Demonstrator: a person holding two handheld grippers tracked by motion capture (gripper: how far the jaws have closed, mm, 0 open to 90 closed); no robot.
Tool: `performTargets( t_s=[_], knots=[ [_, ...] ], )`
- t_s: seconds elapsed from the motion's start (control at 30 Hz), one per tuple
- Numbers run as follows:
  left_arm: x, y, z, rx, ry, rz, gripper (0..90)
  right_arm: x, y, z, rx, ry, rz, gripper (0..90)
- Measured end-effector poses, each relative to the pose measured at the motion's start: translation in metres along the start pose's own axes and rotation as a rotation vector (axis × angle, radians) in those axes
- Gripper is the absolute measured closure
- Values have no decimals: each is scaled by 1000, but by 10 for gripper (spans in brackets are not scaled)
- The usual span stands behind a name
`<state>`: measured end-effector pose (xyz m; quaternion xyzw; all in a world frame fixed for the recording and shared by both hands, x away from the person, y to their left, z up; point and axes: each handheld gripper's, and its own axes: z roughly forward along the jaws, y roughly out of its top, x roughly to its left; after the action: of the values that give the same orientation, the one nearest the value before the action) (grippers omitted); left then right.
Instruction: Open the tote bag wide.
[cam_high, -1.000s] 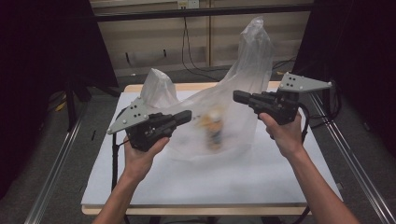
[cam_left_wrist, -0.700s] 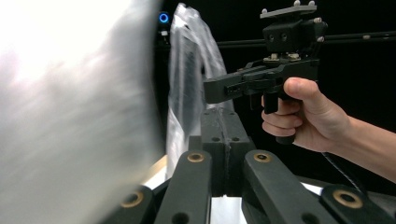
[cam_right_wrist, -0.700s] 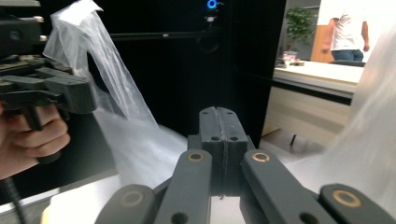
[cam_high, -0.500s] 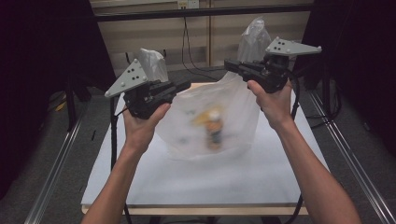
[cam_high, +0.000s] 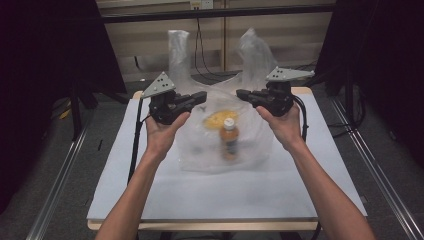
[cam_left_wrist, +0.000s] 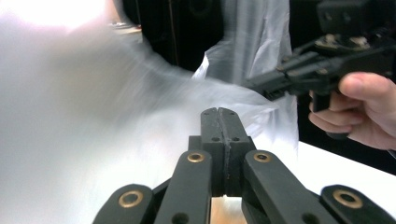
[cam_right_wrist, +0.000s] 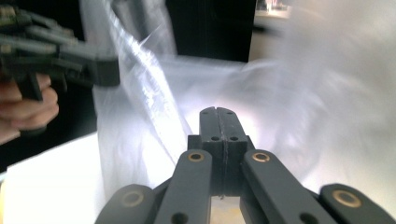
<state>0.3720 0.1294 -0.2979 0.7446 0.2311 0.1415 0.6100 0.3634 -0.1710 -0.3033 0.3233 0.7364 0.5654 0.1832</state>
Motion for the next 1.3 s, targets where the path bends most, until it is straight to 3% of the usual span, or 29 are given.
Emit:
performTargets(
  t_s=[0.07, 0.1, 0.27, 0.5, 0.77, 0.87, 0.93, 1.03, 1.13, 1.3],
  knots=[
    [2, -5, 2, 17, 10, 1, 900, -1, -5, 2, 6, 6, 8, 900],
    [6, -15, 7, 28, 1, -9, 900, -4, -13, 6, 18, 9, 23, 900],
    [10, -38, 19, 75, -19, -15, 900, -9, -36, 11, 41, 19, 52, 900],
    [3, -64, 39, 129, -59, -19, 900, -6, -59, 13, 52, 50, 77, 900],
    [-2, -88, 51, 176, -79, -39, 900, -5, -83, 14, 91, 66, 89, 900],
    [-5, -96, 52, 211, -81, -19, 900, -3, -92, 14, 126, 82, 69, 900],
    [-5, -100, 52, 222, -80, -12, 900, -2, -97, 15, 133, 79, 92, 900],
    [-2, -112, 51, 234, -68, -34, 900, -5, -103, 14, 136, 73, 105, 900],
    [3, -130, 57, 278, -77, -46, 900, -10, -118, 15, 146, 77, 139, 900],
    [2, -146, 65, 294, -89, -62, 900, -13, -132, 23, 181, 67, 144, 900]
  ],
)
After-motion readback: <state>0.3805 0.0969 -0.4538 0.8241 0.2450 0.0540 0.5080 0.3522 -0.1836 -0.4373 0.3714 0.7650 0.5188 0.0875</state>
